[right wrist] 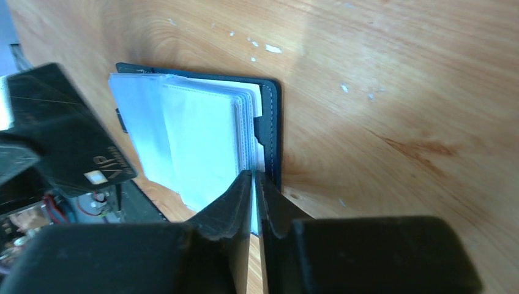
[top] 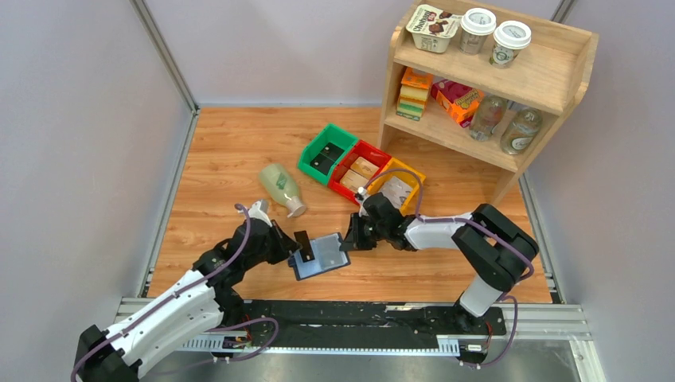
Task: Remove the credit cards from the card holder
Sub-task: Remove the credit card from the card holder, then place the credit card in the storage box.
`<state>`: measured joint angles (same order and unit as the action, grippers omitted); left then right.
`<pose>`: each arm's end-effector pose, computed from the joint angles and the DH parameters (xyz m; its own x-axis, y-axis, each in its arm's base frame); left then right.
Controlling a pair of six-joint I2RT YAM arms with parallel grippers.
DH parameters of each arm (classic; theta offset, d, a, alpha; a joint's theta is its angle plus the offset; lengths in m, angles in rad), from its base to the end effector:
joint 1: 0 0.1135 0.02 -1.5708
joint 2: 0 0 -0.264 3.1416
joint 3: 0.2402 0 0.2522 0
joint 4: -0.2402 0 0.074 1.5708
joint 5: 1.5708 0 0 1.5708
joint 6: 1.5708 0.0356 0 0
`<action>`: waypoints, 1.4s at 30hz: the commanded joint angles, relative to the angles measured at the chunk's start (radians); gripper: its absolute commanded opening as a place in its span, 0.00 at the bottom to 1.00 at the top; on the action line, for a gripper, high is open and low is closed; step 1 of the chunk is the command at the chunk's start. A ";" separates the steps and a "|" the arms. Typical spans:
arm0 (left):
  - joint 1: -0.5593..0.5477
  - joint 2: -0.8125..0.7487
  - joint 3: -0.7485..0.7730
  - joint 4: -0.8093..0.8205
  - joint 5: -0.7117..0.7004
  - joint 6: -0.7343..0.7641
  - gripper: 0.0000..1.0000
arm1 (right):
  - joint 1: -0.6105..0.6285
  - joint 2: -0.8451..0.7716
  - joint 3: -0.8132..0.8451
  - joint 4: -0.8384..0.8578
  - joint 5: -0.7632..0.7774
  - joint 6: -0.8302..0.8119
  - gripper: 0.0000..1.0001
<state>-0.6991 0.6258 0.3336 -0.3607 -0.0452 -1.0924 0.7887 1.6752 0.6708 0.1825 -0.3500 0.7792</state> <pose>0.1120 -0.0920 0.1885 -0.7604 -0.5193 -0.3900 -0.1295 0.7097 -0.6925 0.2047 0.2234 0.1229 -0.9512 -0.0208 -0.3079 -0.2285 0.7183 0.6571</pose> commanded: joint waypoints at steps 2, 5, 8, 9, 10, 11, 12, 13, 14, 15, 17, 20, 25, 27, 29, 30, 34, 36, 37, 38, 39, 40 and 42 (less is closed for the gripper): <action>0.004 -0.012 0.093 -0.061 -0.016 0.230 0.00 | 0.000 -0.113 0.062 -0.228 0.118 -0.139 0.20; 0.004 -0.011 0.143 -0.028 0.039 0.369 0.00 | 0.000 -0.211 0.105 -0.284 0.120 -0.224 0.30; 0.004 0.003 0.205 -0.021 0.148 0.575 0.00 | 0.000 -0.325 0.156 -0.336 0.099 -0.342 0.45; 0.004 0.012 0.240 -0.033 0.198 0.662 0.00 | 0.001 -0.354 0.173 -0.356 0.082 -0.383 0.51; 0.004 0.020 0.283 -0.044 0.220 0.699 0.00 | 0.000 -0.388 0.188 -0.371 0.062 -0.432 0.60; 0.004 0.034 0.310 -0.073 0.275 0.786 0.00 | 0.001 -0.413 0.203 -0.388 0.043 -0.486 0.73; 0.004 0.047 0.359 -0.089 0.324 0.822 0.00 | 0.000 -0.436 0.220 -0.406 0.019 -0.536 0.83; 0.004 0.058 0.381 -0.124 0.349 0.898 0.00 | 0.000 -0.452 0.237 -0.432 -0.013 -0.598 0.91; 0.004 0.077 0.428 -0.141 0.408 0.940 0.00 | 0.000 -0.460 0.266 -0.475 -0.059 -0.659 0.94; 0.004 0.086 0.452 -0.179 0.435 1.000 0.00 | 0.000 -0.465 0.295 -0.524 -0.104 -0.737 0.98; 0.004 0.124 0.519 -0.243 0.516 1.087 0.00 | 0.000 -0.462 0.370 -0.622 -0.136 -0.834 0.99; 0.004 0.211 0.642 -0.374 0.611 1.178 0.00 | 0.001 -0.450 0.469 -0.721 -0.155 -0.894 0.96; 0.004 0.327 0.775 -0.524 0.688 1.295 0.00 | 0.000 -0.447 0.515 -0.706 -0.334 -0.971 0.88; 0.004 0.351 0.801 -0.529 0.728 1.312 0.00 | 0.000 -0.433 0.519 -0.690 -0.438 -0.988 0.84; 0.004 0.377 0.824 -0.521 0.746 1.319 0.00 | 0.001 -0.408 0.536 -0.699 -0.500 -0.995 0.79; 0.004 0.380 0.829 -0.515 0.752 1.322 0.00 | 0.007 -0.393 0.547 -0.712 -0.517 -0.998 0.78; 0.004 0.397 0.851 -0.489 0.775 1.327 0.00 | 0.024 -0.355 0.555 -0.700 -0.544 -0.993 0.67; 0.004 0.397 0.855 -0.488 0.774 1.333 0.00 | 0.026 -0.348 0.543 -0.657 -0.547 -0.965 0.58; 0.004 0.400 0.857 -0.495 0.774 1.336 0.00 | 0.026 -0.348 0.538 -0.646 -0.550 -0.959 0.49; 0.004 0.399 0.857 -0.498 0.774 1.342 0.00 | 0.027 -0.344 0.538 -0.643 -0.552 -0.956 0.35; 0.004 0.397 0.857 -0.504 0.765 1.345 0.00 | 0.027 -0.341 0.539 -0.644 -0.549 -0.951 0.17; 0.004 0.394 0.855 -0.506 0.759 1.348 0.00 | 0.027 -0.341 0.539 -0.643 -0.546 -0.949 0.07; 0.004 0.387 0.848 -0.511 0.722 1.349 0.03 | 0.026 -0.344 0.539 -0.638 -0.535 -0.937 0.00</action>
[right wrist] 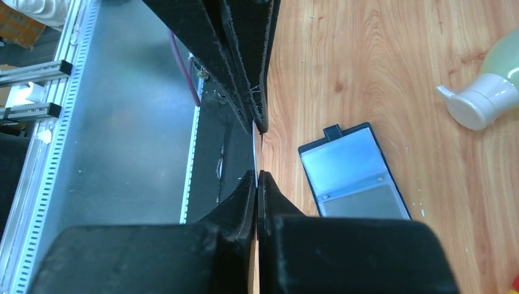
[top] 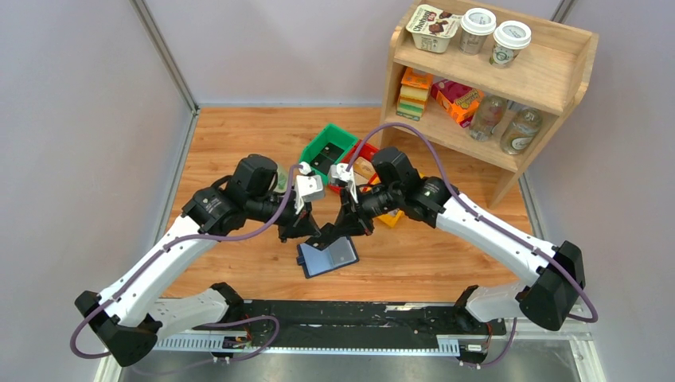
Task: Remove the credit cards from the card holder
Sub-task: Place the credit card in the storage box.
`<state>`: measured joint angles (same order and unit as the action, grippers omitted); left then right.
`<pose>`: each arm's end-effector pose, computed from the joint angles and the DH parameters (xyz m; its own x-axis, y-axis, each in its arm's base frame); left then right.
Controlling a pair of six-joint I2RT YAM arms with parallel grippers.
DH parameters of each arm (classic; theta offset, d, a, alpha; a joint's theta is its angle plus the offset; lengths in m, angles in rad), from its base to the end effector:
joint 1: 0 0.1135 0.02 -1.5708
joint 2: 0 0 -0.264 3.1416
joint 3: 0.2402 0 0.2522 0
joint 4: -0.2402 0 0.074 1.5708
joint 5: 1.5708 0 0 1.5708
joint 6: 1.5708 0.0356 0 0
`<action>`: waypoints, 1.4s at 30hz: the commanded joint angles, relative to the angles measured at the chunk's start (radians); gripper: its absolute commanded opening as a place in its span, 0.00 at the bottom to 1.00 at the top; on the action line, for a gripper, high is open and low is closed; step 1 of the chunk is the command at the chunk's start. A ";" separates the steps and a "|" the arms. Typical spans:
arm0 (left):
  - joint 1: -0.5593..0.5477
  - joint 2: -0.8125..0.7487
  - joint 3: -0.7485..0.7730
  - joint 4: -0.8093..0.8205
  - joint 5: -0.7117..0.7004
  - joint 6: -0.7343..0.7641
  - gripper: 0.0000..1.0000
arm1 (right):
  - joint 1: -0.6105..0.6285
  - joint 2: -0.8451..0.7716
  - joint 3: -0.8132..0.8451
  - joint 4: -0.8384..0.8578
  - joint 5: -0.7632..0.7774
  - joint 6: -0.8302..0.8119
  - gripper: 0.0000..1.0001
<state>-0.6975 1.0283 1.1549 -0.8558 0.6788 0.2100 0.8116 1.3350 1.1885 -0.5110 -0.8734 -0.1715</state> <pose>0.1351 -0.1424 0.3623 -0.3204 0.4802 -0.8165 0.9464 0.2001 -0.2537 0.1771 0.2263 0.3346 -0.2637 -0.4371 -0.8599 -0.9423 -0.0737 0.3265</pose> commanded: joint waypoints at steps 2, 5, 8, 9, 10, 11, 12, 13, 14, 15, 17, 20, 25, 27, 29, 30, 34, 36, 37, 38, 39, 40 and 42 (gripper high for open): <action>0.003 -0.031 0.016 0.004 -0.068 0.020 0.12 | 0.001 -0.003 0.019 0.063 0.014 0.027 0.00; 0.003 -0.094 -0.017 0.072 -0.274 -0.053 0.32 | -0.005 0.012 0.016 0.088 0.068 0.093 0.00; 0.003 -0.199 -0.076 0.133 -0.487 -0.121 0.52 | -0.008 0.049 0.029 0.103 0.244 0.205 0.00; 0.001 -0.226 -0.092 0.170 -0.602 -0.154 0.64 | -0.008 0.065 0.037 0.103 0.322 0.252 0.00; 0.003 -0.281 -0.133 0.204 -0.705 -0.171 0.68 | -0.017 0.082 0.046 0.103 0.380 0.303 0.00; 0.004 -0.304 -0.152 0.216 -0.752 -0.197 0.68 | -0.026 0.099 0.055 0.111 0.423 0.347 0.00; 0.003 -0.351 -0.184 0.231 -0.824 -0.204 0.68 | -0.035 0.116 0.060 0.124 0.454 0.404 0.00; 0.003 -0.370 -0.198 0.236 -0.869 -0.252 0.72 | -0.046 0.128 0.060 0.150 0.477 0.455 0.00; 0.003 -0.410 -0.227 0.239 -0.931 -0.268 0.80 | -0.052 0.142 0.059 0.175 0.497 0.489 0.00; 0.003 -0.428 -0.241 0.235 -0.964 -0.294 0.81 | -0.055 0.153 0.059 0.198 0.543 0.532 0.00; 0.003 -0.471 -0.274 0.222 -1.038 -0.329 0.81 | -0.058 0.179 0.072 0.215 0.652 0.614 0.00; 0.003 -0.525 -0.325 0.199 -1.120 -0.356 0.81 | -0.071 0.240 0.109 0.246 0.760 0.743 0.00; 0.003 -0.577 -0.398 0.172 -1.229 -0.377 0.82 | -0.071 0.374 0.238 0.224 0.938 0.898 0.00; 0.003 -0.603 -0.440 0.185 -1.254 -0.383 0.82 | -0.072 0.440 0.316 0.183 1.009 0.944 0.00; 0.004 -0.626 -0.475 0.224 -1.248 -0.383 0.82 | -0.072 0.502 0.396 0.134 1.062 0.990 0.00; 0.004 -0.625 -0.472 0.236 -1.236 -0.370 0.82 | -0.072 0.535 0.425 0.121 1.086 1.015 0.00; 0.009 -0.593 -0.465 0.204 -1.291 -0.374 0.84 | -0.086 0.631 0.523 0.100 1.174 1.098 0.00; 0.009 -0.582 -0.457 0.193 -1.295 -0.383 0.84 | -0.095 0.671 0.562 0.098 1.203 1.127 0.00; 0.010 -0.579 -0.457 0.193 -1.297 -0.383 0.85 | -0.098 0.696 0.582 0.097 1.212 1.133 0.00; 0.010 -0.577 -0.457 0.193 -1.302 -0.385 0.86 | -0.104 0.720 0.601 0.098 1.215 1.142 0.00; 0.010 -0.574 -0.457 0.192 -1.314 -0.383 0.86 | -0.109 0.748 0.626 0.094 1.214 1.155 0.00; 0.012 -0.574 -0.458 0.190 -1.317 -0.383 0.87 | -0.114 0.776 0.649 0.097 1.211 1.165 0.00; 0.015 -0.573 -0.460 0.187 -1.329 -0.385 0.88 | -0.115 0.828 0.695 0.097 1.211 1.176 0.00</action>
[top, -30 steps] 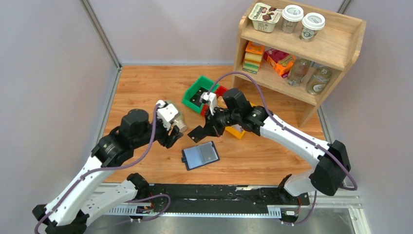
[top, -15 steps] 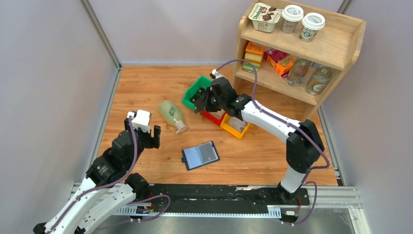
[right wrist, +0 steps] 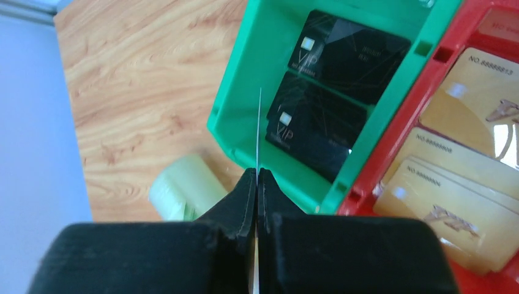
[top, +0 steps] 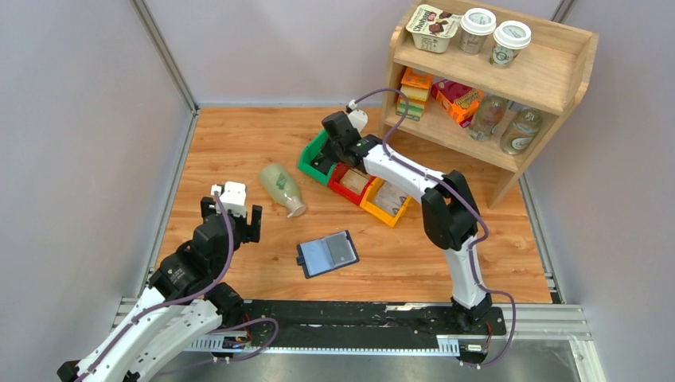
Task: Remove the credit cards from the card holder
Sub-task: Place the credit card in the storage box.
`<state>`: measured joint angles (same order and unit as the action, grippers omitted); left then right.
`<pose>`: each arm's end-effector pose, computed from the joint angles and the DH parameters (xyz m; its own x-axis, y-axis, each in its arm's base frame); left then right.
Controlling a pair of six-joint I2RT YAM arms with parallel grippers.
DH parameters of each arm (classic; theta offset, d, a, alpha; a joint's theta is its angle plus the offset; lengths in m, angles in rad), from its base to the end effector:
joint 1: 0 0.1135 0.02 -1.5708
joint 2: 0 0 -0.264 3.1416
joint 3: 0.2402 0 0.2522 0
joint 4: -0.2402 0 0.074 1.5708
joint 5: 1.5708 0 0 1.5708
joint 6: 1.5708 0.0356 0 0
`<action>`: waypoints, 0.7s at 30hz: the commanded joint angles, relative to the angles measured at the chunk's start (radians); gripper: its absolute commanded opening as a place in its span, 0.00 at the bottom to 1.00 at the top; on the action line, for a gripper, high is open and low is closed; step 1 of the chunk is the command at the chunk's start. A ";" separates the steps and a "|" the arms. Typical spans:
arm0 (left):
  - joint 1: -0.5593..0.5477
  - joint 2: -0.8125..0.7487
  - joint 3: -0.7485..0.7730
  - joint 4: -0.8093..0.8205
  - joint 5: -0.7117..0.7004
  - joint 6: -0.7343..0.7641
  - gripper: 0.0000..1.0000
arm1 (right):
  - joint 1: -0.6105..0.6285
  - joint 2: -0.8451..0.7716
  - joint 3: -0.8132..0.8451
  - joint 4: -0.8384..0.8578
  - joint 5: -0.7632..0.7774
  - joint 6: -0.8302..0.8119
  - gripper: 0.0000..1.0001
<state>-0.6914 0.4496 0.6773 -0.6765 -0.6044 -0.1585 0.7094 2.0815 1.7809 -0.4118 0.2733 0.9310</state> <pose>0.0902 -0.0484 0.2972 -0.3506 0.1216 -0.9286 0.0759 0.9920 0.1013 0.3725 0.3071 0.2578 -0.6749 0.4386 -0.5934 0.1159 0.8572 0.5018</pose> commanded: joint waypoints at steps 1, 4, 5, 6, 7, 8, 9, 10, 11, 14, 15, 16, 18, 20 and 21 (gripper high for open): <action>0.009 0.005 0.018 0.009 -0.043 -0.015 0.88 | -0.013 0.103 0.123 -0.002 0.069 0.081 0.00; 0.012 0.004 0.015 0.014 -0.029 -0.012 0.88 | -0.013 0.164 0.173 -0.001 0.092 0.117 0.00; 0.012 0.008 0.016 0.014 -0.026 -0.010 0.88 | -0.014 0.184 0.187 -0.001 0.092 0.127 0.01; 0.013 0.011 0.015 0.014 -0.024 -0.010 0.88 | -0.014 0.201 0.196 0.001 0.092 0.141 0.02; 0.013 0.014 0.015 0.014 -0.024 -0.010 0.88 | -0.016 0.213 0.207 0.004 0.084 0.152 0.02; 0.013 0.018 0.016 0.014 -0.021 -0.010 0.88 | -0.016 0.228 0.218 0.004 0.076 0.154 0.04; 0.013 0.017 0.018 0.014 -0.020 -0.009 0.88 | -0.016 0.241 0.228 0.002 0.067 0.150 0.05; 0.013 0.018 0.019 0.015 -0.017 -0.009 0.89 | -0.016 0.252 0.238 0.004 0.060 0.146 0.06; 0.015 0.020 0.018 0.017 -0.012 -0.009 0.89 | -0.016 0.258 0.250 0.001 0.055 0.141 0.08; 0.015 0.018 0.016 0.017 -0.008 -0.009 0.90 | -0.018 0.258 0.249 -0.012 0.061 0.118 0.15; 0.015 0.018 0.016 0.017 -0.003 -0.009 0.91 | -0.018 0.247 0.238 -0.016 0.060 0.115 0.18; 0.015 0.020 0.018 0.017 -0.003 -0.010 0.92 | -0.018 0.224 0.224 -0.016 0.057 0.111 0.23; 0.015 0.018 0.019 0.015 0.003 -0.016 1.00 | -0.018 0.186 0.177 -0.002 0.056 0.094 0.32; 0.015 0.020 0.021 0.012 0.006 -0.024 1.00 | -0.018 0.143 0.132 0.005 0.055 0.080 0.36; 0.015 0.020 0.021 0.012 0.005 -0.026 1.00 | -0.018 0.120 0.114 0.005 0.052 0.071 0.38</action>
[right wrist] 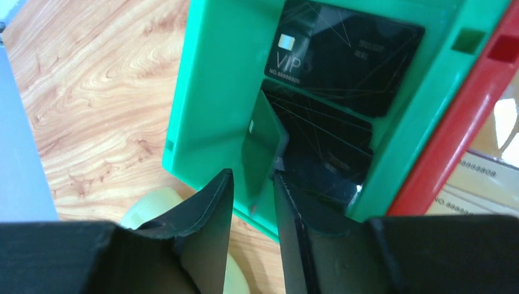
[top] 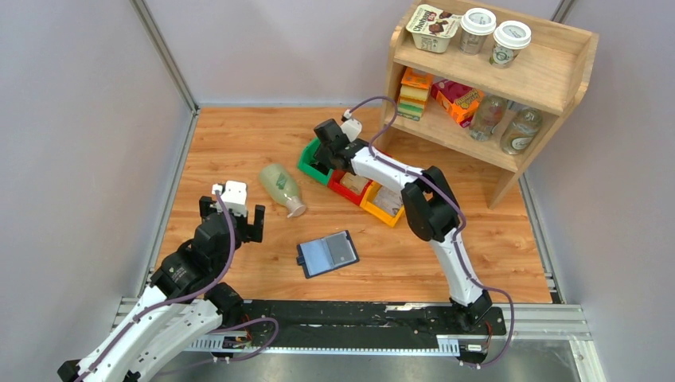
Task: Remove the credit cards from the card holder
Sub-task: Place the credit card in the storage box, then remove the credit card from the card holder.
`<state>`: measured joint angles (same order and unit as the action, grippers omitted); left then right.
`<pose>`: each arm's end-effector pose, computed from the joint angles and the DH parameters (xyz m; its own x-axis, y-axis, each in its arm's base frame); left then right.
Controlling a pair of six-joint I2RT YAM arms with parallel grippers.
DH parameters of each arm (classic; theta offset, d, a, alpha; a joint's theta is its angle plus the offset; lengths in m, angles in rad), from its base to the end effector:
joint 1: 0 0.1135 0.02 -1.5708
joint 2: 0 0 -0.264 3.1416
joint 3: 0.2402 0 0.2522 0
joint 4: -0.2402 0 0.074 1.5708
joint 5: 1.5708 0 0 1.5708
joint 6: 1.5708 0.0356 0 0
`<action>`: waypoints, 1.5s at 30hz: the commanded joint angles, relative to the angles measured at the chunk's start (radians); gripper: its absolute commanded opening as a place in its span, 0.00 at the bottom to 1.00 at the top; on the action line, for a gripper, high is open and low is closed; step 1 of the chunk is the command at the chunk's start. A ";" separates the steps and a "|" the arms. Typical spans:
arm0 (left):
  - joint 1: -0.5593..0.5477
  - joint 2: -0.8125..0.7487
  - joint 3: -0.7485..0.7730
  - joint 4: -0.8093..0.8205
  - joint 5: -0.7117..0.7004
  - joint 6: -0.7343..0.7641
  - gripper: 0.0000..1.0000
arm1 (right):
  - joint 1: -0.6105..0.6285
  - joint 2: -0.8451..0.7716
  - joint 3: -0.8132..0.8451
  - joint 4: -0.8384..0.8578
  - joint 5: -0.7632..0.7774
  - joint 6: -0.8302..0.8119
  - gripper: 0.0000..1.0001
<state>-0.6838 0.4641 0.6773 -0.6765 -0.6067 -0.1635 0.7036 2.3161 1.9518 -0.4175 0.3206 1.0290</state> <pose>0.0927 -0.0493 0.2960 -0.3619 0.1225 -0.9241 0.0656 0.9922 0.1058 0.4082 0.3316 0.2003 -0.6570 0.5089 -0.5562 0.2316 0.8383 0.4935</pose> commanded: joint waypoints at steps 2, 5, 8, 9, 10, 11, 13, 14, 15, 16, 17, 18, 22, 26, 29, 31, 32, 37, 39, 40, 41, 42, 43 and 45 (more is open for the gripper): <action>0.007 0.008 0.025 0.008 0.012 -0.031 1.00 | -0.012 -0.159 -0.094 0.014 0.000 -0.056 0.44; 0.007 0.021 0.036 0.005 0.048 -0.060 1.00 | -0.010 -0.237 -0.155 0.025 -0.017 -0.108 0.59; 0.007 0.048 0.059 -0.001 0.100 -0.090 1.00 | -0.009 -0.343 -0.243 0.083 -0.098 -0.208 0.68; 0.007 0.054 0.065 -0.005 0.107 -0.117 1.00 | -0.009 -0.372 -0.272 0.100 -0.113 -0.227 0.71; 0.007 0.065 0.074 -0.008 0.123 -0.142 0.99 | -0.009 -0.411 -0.313 0.115 -0.123 -0.245 0.74; 0.007 0.074 0.079 -0.006 0.136 -0.149 0.99 | -0.009 -0.450 -0.348 0.132 -0.133 -0.266 0.77; 0.007 0.093 0.096 -0.009 0.163 -0.180 0.99 | -0.009 -0.518 -0.421 0.151 -0.149 -0.308 0.82; 0.007 0.109 0.109 -0.012 0.185 -0.200 0.99 | -0.007 -0.549 -0.450 0.155 -0.152 -0.331 0.84; 0.007 0.119 0.122 -0.015 0.194 -0.211 0.99 | -0.006 -0.581 -0.480 0.154 -0.156 -0.349 0.85; 0.007 0.139 0.126 -0.023 0.214 -0.231 0.98 | -0.004 -0.612 -0.504 0.148 -0.156 -0.369 0.87; 0.007 0.148 0.136 -0.028 0.225 -0.241 0.99 | 0.000 -0.633 -0.530 0.137 -0.155 -0.388 0.88; 0.007 0.168 0.139 -0.032 0.248 -0.258 0.98 | 0.005 -0.661 -0.559 0.122 -0.150 -0.401 0.89; 0.006 0.220 0.136 -0.029 0.326 -0.333 0.97 | 0.036 -0.741 -0.658 0.080 -0.150 -0.443 0.89; 0.006 0.281 0.111 -0.012 0.403 -0.412 0.97 | 0.077 -0.826 -0.781 0.074 -0.152 -0.455 0.89; 0.004 0.346 0.084 -0.020 0.432 -0.467 0.96 | 0.114 -0.879 -0.867 0.082 -0.173 -0.452 0.89; 0.003 0.382 0.067 -0.020 0.452 -0.501 0.97 | 0.141 -0.899 -0.924 0.083 -0.176 -0.446 0.90; -0.005 0.390 0.059 -0.021 0.459 -0.522 0.96 | 0.154 -0.903 -0.948 0.088 -0.178 -0.435 0.90; -0.042 0.471 0.018 -0.006 0.459 -0.580 0.97 | 0.183 -0.926 -1.071 0.134 -0.219 -0.362 0.90; -0.048 0.499 0.002 0.009 0.469 -0.597 0.97 | 0.189 -0.929 -1.103 0.157 -0.233 -0.346 0.90; -0.049 0.507 -0.007 0.015 0.473 -0.603 0.96 | 0.189 -0.928 -1.122 0.166 -0.242 -0.337 0.90; -0.051 0.525 -0.010 0.031 0.481 -0.611 0.96 | 0.189 -0.928 -1.130 0.174 -0.244 -0.331 0.90; -0.051 0.533 -0.015 0.041 0.482 -0.614 0.96 | 0.188 -0.925 -1.139 0.183 -0.253 -0.323 0.90; -0.053 0.550 -0.016 0.043 0.482 -0.622 0.95 | 0.188 -0.922 -1.146 0.192 -0.255 -0.319 0.89; -0.051 0.570 -0.022 0.060 0.484 -0.628 0.93 | 0.188 -0.913 -1.156 0.207 -0.262 -0.307 0.88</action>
<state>-0.7319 1.0080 0.6590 -0.6739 -0.1398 -0.7441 0.8890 1.4231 0.8059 -0.3073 0.0830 0.6777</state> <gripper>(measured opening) 0.955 0.893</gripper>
